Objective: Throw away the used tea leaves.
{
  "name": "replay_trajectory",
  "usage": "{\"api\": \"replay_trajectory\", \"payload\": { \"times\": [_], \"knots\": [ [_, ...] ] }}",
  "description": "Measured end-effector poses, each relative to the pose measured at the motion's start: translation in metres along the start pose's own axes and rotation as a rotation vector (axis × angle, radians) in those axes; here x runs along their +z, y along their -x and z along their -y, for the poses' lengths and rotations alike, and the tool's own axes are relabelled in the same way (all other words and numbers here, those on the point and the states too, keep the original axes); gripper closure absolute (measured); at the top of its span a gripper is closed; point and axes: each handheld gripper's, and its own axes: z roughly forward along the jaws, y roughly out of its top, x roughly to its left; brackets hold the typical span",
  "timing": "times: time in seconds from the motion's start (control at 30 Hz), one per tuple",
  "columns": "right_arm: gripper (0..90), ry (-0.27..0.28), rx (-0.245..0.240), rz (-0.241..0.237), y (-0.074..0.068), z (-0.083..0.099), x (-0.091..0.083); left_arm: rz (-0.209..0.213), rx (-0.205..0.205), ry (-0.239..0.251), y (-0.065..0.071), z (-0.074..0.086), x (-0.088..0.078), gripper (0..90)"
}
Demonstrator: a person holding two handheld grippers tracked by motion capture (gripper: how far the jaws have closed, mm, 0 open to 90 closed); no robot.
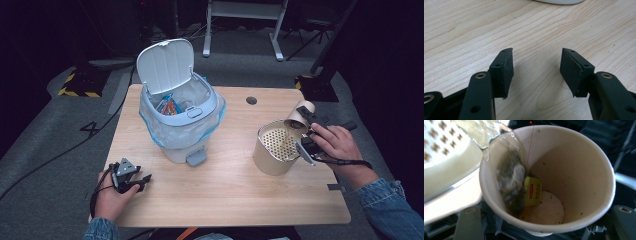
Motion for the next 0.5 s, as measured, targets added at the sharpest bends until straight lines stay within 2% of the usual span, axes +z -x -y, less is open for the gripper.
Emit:
{"api": "replay_trajectory", "payload": {
  "times": [0.1,0.13,0.17,0.2,0.23,0.27,0.33,0.4,0.43,0.5],
  "knots": [
    [32.0,-0.027,-0.087,0.036,-0.001,-0.004,-0.001,0.001,-0.001,-0.001,0.0,0.0,0.0,44.4],
    [31.9,-0.034,-0.128,0.062,-0.003,-0.006,-0.002,0.001,-0.001,-0.001,0.0,0.0,0.0,44.4],
    [31.9,-0.034,-0.128,0.062,-0.003,-0.006,-0.002,0.0,-0.001,-0.001,0.0,0.0,0.0,44.4],
    [32.0,-0.043,-0.175,0.079,-0.003,-0.007,-0.002,-0.001,0.001,0.001,0.0,0.0,0.0,44.5],
    [31.9,-0.066,-0.246,0.111,-0.004,-0.009,-0.004,0.0,-0.001,-0.001,0.0,0.0,0.0,44.4],
    [32.0,-0.07,-0.259,0.117,-0.004,-0.01,-0.004,0.0,-0.001,-0.001,0.0,0.0,0.0,44.5],
    [32.0,-0.092,-0.316,0.15,-0.004,-0.011,-0.005,-0.001,-0.001,-0.001,0.0,0.0,0.0,44.4],
    [32.0,-0.095,-0.33,0.156,-0.004,-0.012,-0.006,-0.002,0.0,0.0,0.0,0.0,0.0,44.5],
    [32.0,-0.104,-0.377,0.184,-0.005,-0.014,-0.008,0.0,-0.002,-0.001,0.0,0.0,0.0,44.4],
    [31.9,-0.107,-0.422,0.198,-0.005,-0.017,-0.01,0.001,-0.002,-0.001,0.0,0.0,0.0,44.4]
  ]
}}
